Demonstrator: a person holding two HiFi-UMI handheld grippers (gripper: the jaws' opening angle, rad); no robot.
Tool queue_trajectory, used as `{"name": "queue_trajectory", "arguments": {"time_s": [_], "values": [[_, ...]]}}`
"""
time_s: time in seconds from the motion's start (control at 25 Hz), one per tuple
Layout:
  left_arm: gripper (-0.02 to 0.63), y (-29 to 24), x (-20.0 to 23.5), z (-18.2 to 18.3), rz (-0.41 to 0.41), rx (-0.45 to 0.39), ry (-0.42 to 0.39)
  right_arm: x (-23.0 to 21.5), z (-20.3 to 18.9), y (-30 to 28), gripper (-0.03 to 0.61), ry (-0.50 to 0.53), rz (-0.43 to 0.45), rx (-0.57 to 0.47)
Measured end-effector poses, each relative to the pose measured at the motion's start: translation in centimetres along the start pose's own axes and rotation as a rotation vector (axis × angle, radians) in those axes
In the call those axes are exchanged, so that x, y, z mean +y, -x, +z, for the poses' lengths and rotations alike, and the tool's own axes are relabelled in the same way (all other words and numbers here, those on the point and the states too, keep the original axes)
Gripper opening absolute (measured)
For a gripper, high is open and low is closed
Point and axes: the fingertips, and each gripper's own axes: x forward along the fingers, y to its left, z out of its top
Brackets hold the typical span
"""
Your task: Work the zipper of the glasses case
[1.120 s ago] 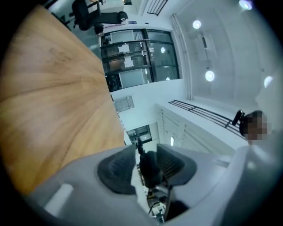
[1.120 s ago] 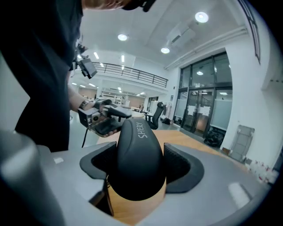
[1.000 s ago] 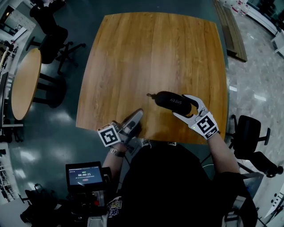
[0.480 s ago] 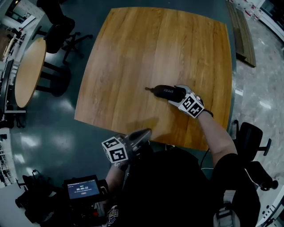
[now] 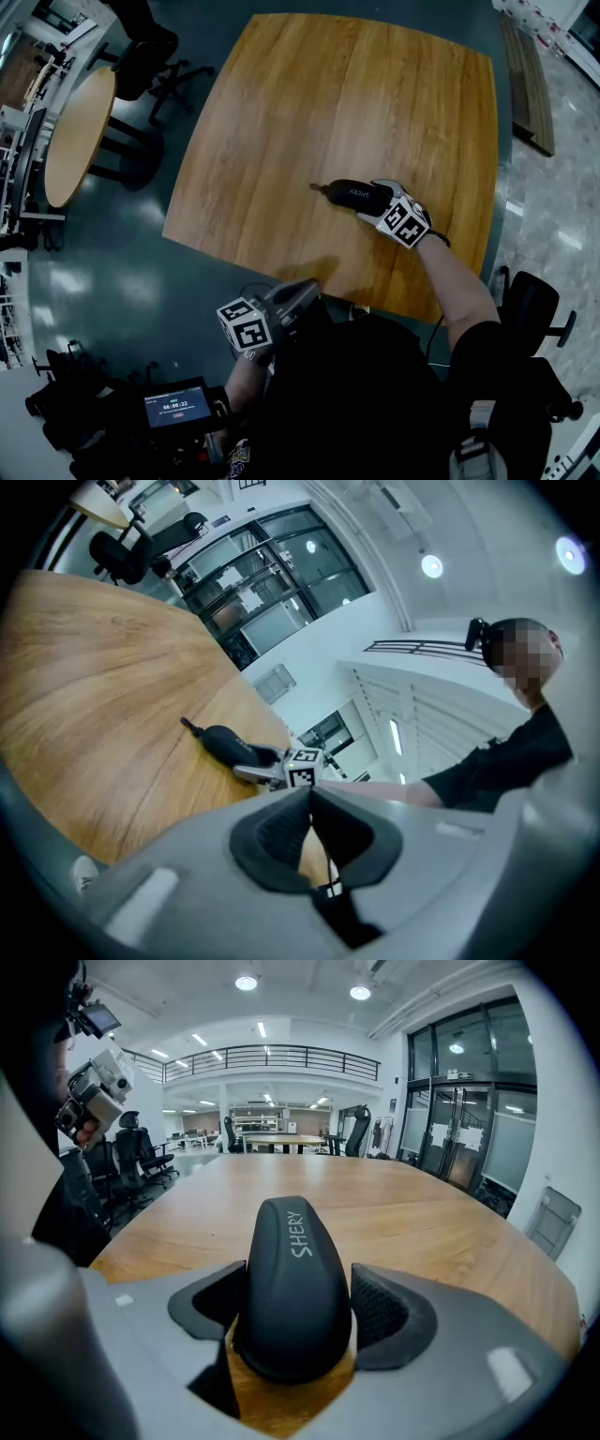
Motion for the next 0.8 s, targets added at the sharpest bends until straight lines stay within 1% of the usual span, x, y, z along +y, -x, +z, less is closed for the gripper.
{"name": "queue_trajectory", "arguments": {"time_s": [0.08, 0.16, 0.24, 0.28, 0.36, 0.4, 0.44, 0.52, 0.64, 0.72, 0.8], "values": [[0.0, 0.1, -0.1, -0.5, -0.009, -0.019, -0.008, 0.3, 0.2, 0.6, 0.347, 0.001, 0.005, -0.021], [-0.001, 0.1, -0.7, -0.7, 0.003, -0.023, -0.01, 0.6, 0.8, 2.0, 0.347, 0.001, 0.001, -0.066], [0.0, 0.2, -1.2, -0.8, 0.019, -0.02, -0.013, 1.0, 1.9, 4.0, 0.344, -0.016, -0.018, -0.136], [0.0, 0.3, -1.3, -0.8, 0.022, -0.021, -0.015, 1.2, 2.6, 5.1, 0.326, -0.035, -0.033, -0.179], [-0.001, 0.5, -1.4, -1.0, 0.021, -0.024, -0.016, 1.5, 4.0, 7.4, 0.244, -0.078, -0.069, -0.265], [0.0, 0.6, -1.3, -1.1, 0.014, -0.028, -0.014, 1.7, 4.5, 8.4, 0.152, -0.104, -0.085, -0.302], [0.0, 0.7, -1.0, -1.2, 0.007, -0.029, -0.01, 2.1, 4.8, 9.3, 0.011, -0.132, -0.096, -0.331], [0.0, 0.7, -0.8, -1.2, 0.002, -0.019, -0.012, 3.3, 5.3, 10.7, 0.005, -0.192, -0.101, -0.374], [-0.001, 0.3, -0.8, -0.2, 0.022, 0.0, -0.055, 5.7, 6.5, 12.8, 0.005, -0.278, -0.12, -0.424], [-0.001, 0.1, -0.1, 0.5, 0.053, 0.003, -0.109, 7.5, 7.7, 14.0, 0.005, -0.364, -0.126, -0.467], [-0.001, 0.1, 0.2, 1.2, 0.067, 0.02, -0.188, 9.5, 8.9, 15.0, 0.005, -0.466, -0.12, -0.511]]}}
